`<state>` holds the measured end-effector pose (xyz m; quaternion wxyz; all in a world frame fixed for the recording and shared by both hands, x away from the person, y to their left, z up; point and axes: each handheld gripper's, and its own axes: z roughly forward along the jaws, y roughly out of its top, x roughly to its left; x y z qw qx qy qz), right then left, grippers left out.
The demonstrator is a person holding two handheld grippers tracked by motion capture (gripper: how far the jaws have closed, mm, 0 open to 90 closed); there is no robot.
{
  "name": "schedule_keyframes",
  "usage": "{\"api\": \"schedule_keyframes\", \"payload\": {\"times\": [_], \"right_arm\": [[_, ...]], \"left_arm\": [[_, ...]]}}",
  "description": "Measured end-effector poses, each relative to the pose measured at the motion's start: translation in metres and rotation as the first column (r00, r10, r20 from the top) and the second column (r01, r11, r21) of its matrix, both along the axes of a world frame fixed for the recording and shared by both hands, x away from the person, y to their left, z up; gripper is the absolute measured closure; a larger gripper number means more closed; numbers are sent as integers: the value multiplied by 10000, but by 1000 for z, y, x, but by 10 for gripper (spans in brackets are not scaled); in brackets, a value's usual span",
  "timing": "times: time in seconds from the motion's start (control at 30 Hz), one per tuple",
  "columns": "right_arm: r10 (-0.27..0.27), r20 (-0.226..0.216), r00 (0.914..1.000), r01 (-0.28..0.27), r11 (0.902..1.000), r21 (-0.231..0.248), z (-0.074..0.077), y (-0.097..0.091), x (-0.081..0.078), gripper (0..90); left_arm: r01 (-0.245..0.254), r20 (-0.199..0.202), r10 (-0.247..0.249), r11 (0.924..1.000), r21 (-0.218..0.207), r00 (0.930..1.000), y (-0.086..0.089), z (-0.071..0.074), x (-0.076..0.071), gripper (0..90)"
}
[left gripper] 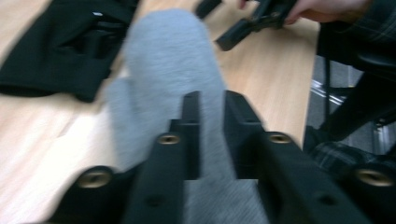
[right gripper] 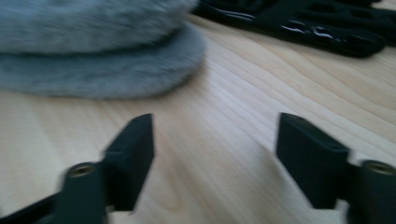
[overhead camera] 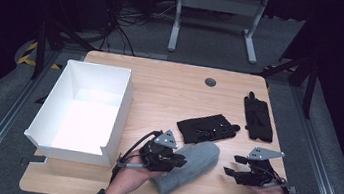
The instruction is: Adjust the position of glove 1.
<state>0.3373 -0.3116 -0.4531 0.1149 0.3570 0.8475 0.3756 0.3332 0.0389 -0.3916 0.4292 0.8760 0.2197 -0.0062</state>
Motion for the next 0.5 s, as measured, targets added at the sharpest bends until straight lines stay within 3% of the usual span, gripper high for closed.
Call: {"api": "schedule_keyframes", "payload": {"times": [0.1, 0.27, 0.37, 0.4, 0.5], "right_arm": [[581, -85, 9983, -579, 9980, 237, 5, 7, -7, 635], [1582, -158, 9873, -1577, 9871, 289, 7, 26, -14, 874], [1931, -127, 9811, -1927, 9808, 305, 8, 36, -15, 900], [1994, -166, 9798, -1989, 9796, 275, 7, 40, -16, 900], [2154, -261, 9762, -2152, 9765, 118, 5, 49, -14, 900]], "left_arm": [[-653, 126, 648, 9967, 483, 9978, 12, -6, 8, 900], [-1221, -483, 1275, 9873, 1016, 9907, 25, -28, 22, 900], [-1167, -815, 1262, 9868, 1122, 9887, 26, -36, 25, 900], [-1055, -1109, 1195, 9866, 1246, 9866, 25, -41, 26, 900], [-875, -1291, 1042, 9878, 1290, 9861, 23, -44, 26, 900]]}}
